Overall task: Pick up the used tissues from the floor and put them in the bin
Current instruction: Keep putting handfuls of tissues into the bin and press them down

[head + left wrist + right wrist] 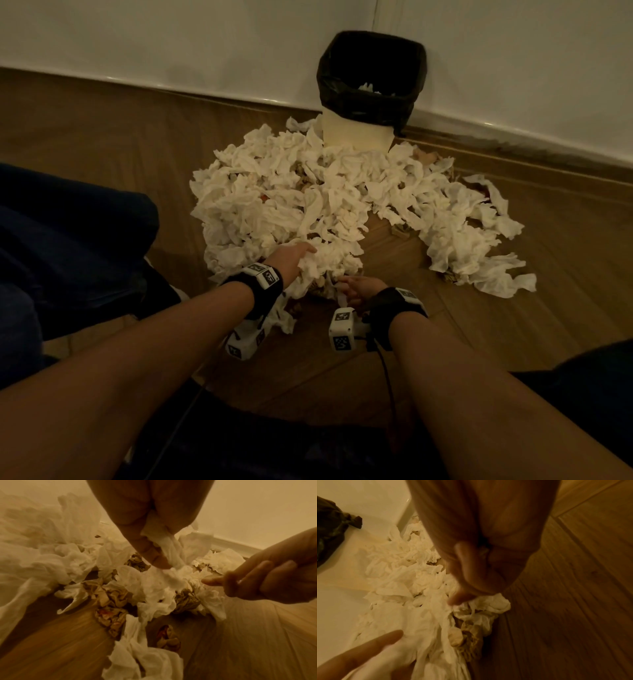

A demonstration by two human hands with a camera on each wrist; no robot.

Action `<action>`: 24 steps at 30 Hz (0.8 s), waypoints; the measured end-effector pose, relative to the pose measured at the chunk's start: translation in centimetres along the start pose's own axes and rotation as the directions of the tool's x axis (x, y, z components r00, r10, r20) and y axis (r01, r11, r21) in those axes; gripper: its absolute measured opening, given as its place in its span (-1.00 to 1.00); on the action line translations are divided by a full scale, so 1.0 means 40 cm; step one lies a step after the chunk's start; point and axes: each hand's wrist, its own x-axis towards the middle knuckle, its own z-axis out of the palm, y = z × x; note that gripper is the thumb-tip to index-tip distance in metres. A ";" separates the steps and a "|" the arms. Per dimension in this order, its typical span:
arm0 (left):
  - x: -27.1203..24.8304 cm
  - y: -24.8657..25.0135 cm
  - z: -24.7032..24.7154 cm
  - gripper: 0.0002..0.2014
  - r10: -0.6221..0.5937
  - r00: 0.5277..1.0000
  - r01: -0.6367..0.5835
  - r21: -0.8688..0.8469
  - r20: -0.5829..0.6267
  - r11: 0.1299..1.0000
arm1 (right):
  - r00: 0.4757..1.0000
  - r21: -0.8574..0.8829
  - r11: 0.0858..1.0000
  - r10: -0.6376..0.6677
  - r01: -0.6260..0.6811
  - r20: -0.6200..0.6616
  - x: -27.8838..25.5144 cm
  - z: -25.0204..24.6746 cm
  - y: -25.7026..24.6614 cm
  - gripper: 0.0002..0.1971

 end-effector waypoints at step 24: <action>-0.058 0.254 -0.237 -0.48 -0.020 0.969 -0.056 -0.300 -0.246 0.952 | 0.863 0.468 0.757 -0.504 0.455 -0.024 -0.249 0.000 -0.215 -0.55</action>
